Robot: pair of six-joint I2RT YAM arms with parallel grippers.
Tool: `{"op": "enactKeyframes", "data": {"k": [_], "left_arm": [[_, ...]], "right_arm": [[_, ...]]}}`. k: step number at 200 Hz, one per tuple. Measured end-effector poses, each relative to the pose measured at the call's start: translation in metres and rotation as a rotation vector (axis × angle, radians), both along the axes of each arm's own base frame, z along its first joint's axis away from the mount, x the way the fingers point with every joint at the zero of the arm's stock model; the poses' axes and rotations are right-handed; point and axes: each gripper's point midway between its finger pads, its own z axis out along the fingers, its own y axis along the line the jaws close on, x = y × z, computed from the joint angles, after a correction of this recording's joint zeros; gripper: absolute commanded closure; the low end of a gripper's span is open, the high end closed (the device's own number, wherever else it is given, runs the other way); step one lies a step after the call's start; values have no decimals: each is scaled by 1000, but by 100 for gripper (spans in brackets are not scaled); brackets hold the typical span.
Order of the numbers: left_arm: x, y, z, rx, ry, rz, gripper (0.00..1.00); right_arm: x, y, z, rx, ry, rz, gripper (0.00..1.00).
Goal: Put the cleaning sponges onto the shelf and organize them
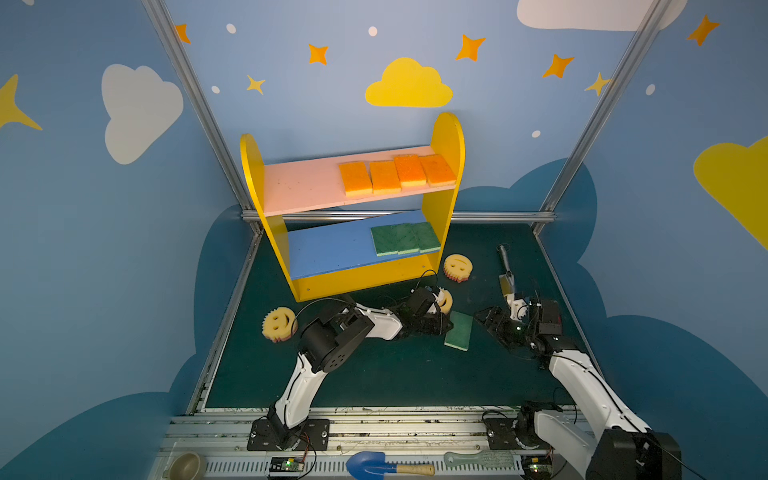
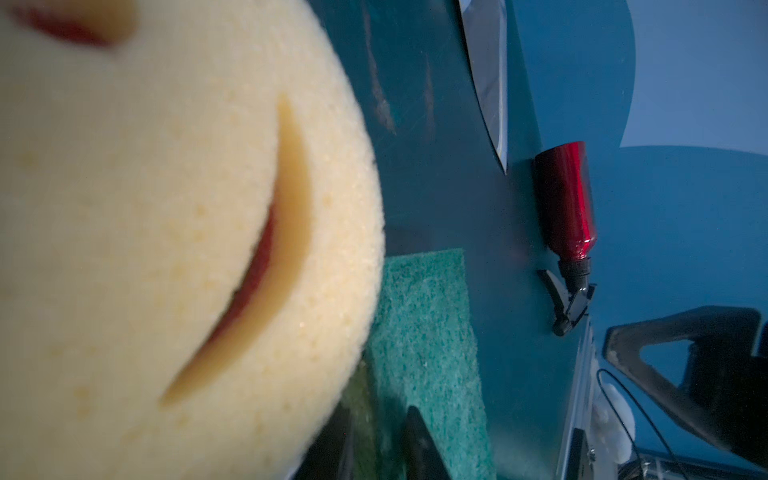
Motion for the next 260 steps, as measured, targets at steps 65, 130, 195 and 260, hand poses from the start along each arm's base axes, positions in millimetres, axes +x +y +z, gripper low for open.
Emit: {"op": "enactKeyframes", "data": {"k": [65,130,195,260], "left_arm": [[-5,2,7,-5,9,2,96],[-37,2,88,-97,-78,-47,94],[-23,66,139,-96,-158,49,92],[37,182,184,-86,-218,311,92]], "right_arm": [[-1,-3,4,-11,-32,-15,16],[-7,-16,-2,-50,-78,-78,16],[-5,-21,-1,-46,-95,-107,16],[-4,-17,-3,-22,-89,-92,16]]}}
